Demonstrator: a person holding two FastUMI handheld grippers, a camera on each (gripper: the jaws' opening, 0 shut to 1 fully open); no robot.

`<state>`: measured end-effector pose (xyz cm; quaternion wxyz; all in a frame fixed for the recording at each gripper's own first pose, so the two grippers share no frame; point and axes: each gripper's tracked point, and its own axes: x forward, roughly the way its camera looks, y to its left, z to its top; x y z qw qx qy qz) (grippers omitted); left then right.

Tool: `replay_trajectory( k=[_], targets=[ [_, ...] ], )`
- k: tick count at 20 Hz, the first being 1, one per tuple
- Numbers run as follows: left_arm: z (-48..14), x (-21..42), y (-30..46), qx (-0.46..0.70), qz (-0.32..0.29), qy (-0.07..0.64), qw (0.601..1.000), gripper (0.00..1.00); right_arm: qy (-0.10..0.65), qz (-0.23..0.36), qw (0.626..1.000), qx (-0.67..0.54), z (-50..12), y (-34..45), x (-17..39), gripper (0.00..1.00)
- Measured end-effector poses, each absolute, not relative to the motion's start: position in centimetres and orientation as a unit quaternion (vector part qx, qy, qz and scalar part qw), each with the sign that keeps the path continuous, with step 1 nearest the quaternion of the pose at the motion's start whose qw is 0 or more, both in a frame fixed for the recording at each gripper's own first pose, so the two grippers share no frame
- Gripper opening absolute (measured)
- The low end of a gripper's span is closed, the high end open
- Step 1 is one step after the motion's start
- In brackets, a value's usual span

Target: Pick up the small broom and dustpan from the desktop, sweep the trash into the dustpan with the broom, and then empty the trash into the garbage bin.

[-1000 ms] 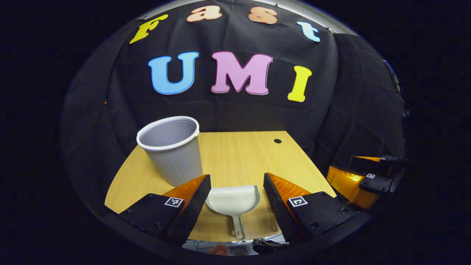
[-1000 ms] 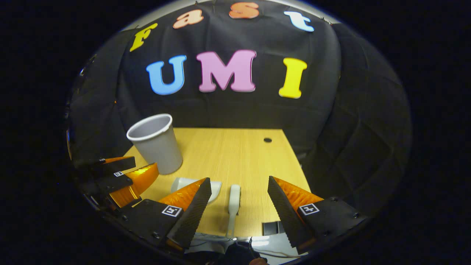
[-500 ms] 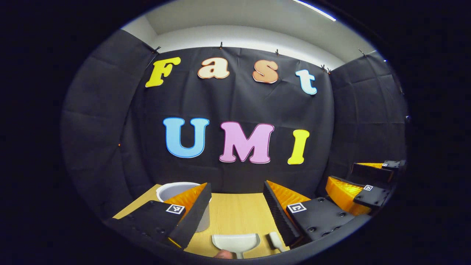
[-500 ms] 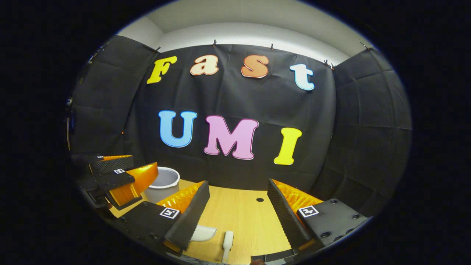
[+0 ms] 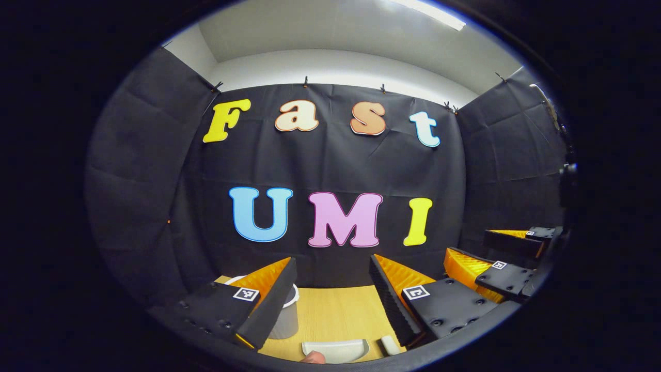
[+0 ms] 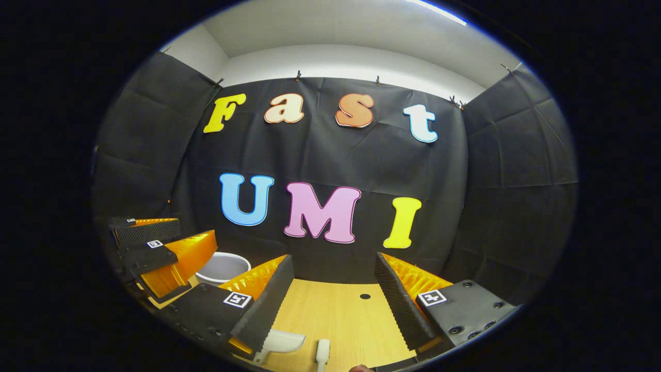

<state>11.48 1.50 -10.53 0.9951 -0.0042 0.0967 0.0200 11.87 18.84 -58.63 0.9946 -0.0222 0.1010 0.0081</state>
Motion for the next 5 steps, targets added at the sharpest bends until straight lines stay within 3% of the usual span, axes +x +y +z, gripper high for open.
replay_trajectory(
  k=[5],
  targets=[
    [-10.16,11.76,1.60,0.000,0.029,0.082,0.996,0.83,0.088,0.001,0.996,-0.019,-58.48,17.98,12.52,0.95]
  ],
)
